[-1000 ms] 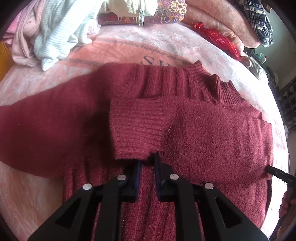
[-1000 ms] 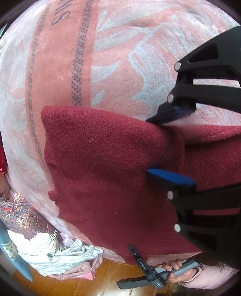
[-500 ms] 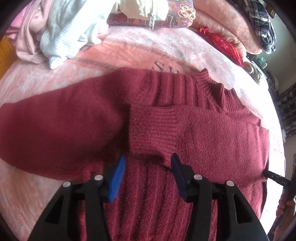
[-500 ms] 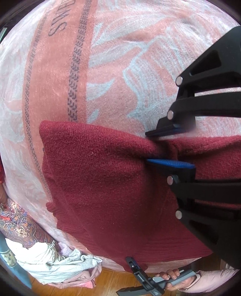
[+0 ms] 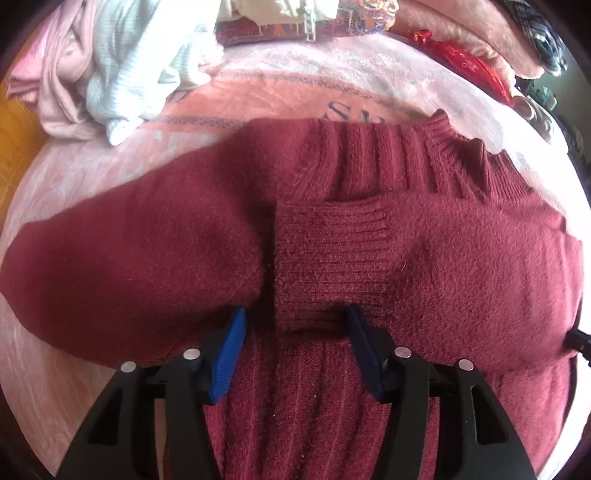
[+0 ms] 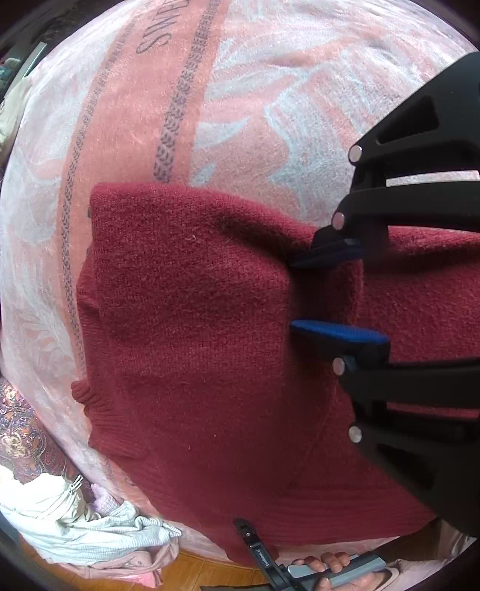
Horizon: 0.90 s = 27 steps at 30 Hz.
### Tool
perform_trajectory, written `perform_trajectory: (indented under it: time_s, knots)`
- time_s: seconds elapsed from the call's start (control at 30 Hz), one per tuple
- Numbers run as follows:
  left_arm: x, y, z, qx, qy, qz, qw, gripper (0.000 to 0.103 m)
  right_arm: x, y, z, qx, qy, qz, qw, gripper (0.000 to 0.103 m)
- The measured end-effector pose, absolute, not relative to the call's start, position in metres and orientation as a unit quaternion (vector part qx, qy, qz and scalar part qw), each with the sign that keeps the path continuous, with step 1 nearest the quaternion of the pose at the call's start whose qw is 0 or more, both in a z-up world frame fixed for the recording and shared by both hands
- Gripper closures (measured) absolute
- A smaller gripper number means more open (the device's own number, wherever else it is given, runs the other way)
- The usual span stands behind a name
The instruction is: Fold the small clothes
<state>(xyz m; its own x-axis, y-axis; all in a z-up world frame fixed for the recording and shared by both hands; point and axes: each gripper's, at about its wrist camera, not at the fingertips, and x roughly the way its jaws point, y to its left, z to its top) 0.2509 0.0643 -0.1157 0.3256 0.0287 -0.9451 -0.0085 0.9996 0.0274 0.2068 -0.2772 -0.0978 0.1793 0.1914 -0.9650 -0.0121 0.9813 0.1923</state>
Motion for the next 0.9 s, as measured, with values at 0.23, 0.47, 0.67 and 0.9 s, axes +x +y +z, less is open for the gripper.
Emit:
perform_trajectory:
  time_s: [0.23, 0.47, 0.67, 0.9]
  knots:
    - [0.245, 0.104, -0.098, -0.064, 0.595, -0.004, 0.801, 0.043, 0.208, -0.265, -0.076, 0.083, 0.632, 0.066, 0.768, 0.069]
    - [0.223, 0.211, -0.086, -0.109, 0.598, 0.070, 0.791, 0.037, 0.205, -0.219, -0.055, 0.057, 0.633, 0.081, 0.768, 0.062]
    - [0.203, 0.304, -0.081, -0.130, 0.594, 0.146, 0.780, 0.023, 0.211, -0.175, -0.058, 0.050, 0.641, 0.107, 0.759, 0.057]
    - [0.172, 0.411, -0.082, -0.214, 0.570, 0.236, 0.757, 0.017, 0.213, -0.147, -0.067, 0.044, 0.646, 0.129, 0.751, 0.055]
